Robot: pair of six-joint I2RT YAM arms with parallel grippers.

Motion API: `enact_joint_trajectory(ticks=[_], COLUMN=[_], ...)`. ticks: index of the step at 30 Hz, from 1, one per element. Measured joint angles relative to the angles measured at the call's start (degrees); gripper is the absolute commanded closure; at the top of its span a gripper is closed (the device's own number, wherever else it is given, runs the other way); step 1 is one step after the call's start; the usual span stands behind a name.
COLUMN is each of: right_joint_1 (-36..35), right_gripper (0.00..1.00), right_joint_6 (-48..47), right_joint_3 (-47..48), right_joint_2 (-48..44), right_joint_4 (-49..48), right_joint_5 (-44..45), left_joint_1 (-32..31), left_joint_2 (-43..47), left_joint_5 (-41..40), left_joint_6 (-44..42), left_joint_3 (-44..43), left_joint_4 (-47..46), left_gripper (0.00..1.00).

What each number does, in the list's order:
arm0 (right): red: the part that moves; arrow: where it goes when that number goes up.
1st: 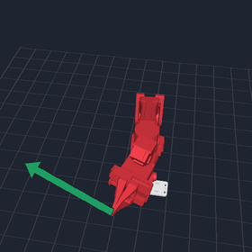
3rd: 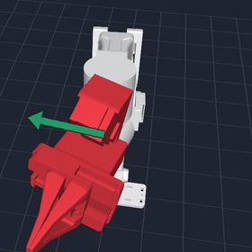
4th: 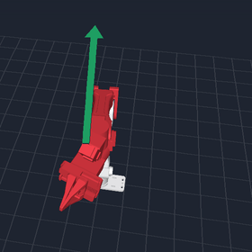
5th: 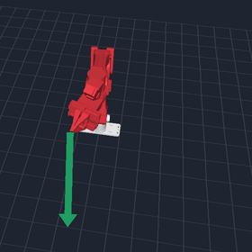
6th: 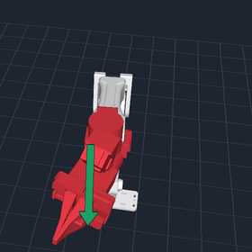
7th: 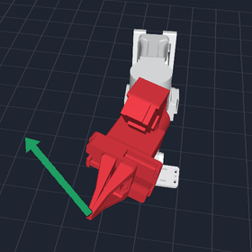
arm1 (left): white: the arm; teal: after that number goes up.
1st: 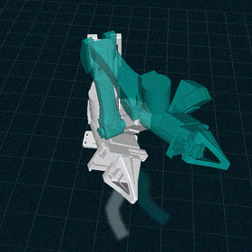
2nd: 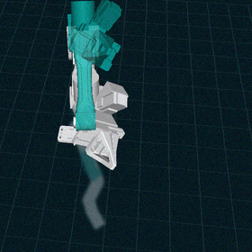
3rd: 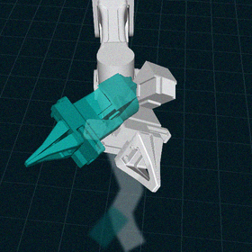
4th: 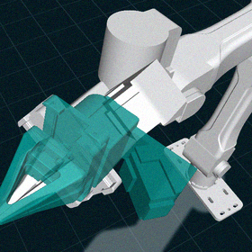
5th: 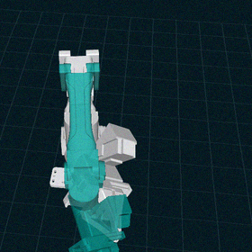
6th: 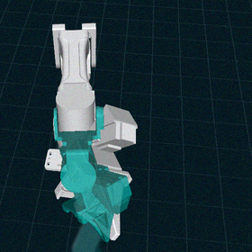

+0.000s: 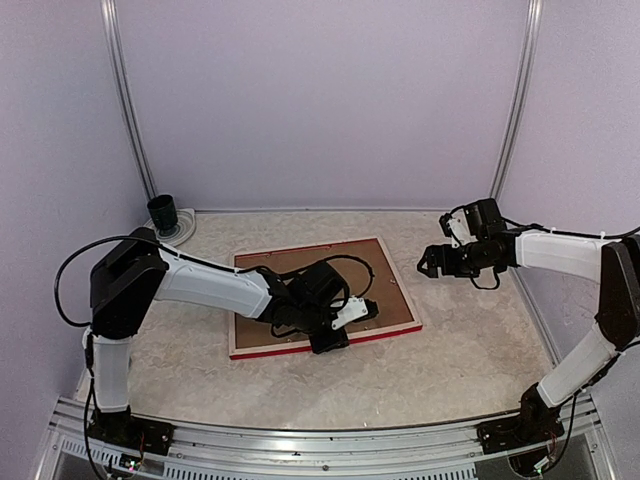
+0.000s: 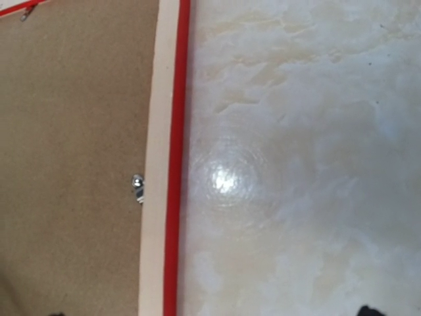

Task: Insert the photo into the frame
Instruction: Pick up the photo frame from the center of the board.

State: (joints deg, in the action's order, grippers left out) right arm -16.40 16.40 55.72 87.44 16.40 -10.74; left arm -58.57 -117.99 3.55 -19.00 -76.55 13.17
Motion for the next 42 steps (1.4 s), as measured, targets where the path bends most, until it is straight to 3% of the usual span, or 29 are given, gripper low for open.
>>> enact_joint_trajectory(ticks=[6, 11, 32, 42], right_joint_1=[0.04, 0.07, 1.73, 2.12], right_gripper=[0.04, 0.04, 0.09, 0.17], right_joint_6=[0.48, 1.22, 10.43, 15.78], right_joint_3=[-0.26, -1.01, -9.94, -13.51], right_joint_2=[-0.02, -0.02, 7.17, 11.45], right_joint_4=[-0.13, -1.16, -14.47, -23.85], right_joint_5=[-1.09, -2.71, -24.44, -33.24], left_joint_1=[0.09, -0.02, -1.16, -2.21], left_joint_2=[-0.52, -0.63, 0.96, 3.04], left_joint_5=[0.24, 0.55, -1.29, -2.78], left_joint_6=[-0.02, -0.31, -0.98, -0.96], left_joint_3=[-0.55, -0.79, -0.85, -0.87], left_joint_4=[0.02, -0.04, 3.87, 6.03], left_gripper=[0.9, 1.0, 1.0, 1.0])
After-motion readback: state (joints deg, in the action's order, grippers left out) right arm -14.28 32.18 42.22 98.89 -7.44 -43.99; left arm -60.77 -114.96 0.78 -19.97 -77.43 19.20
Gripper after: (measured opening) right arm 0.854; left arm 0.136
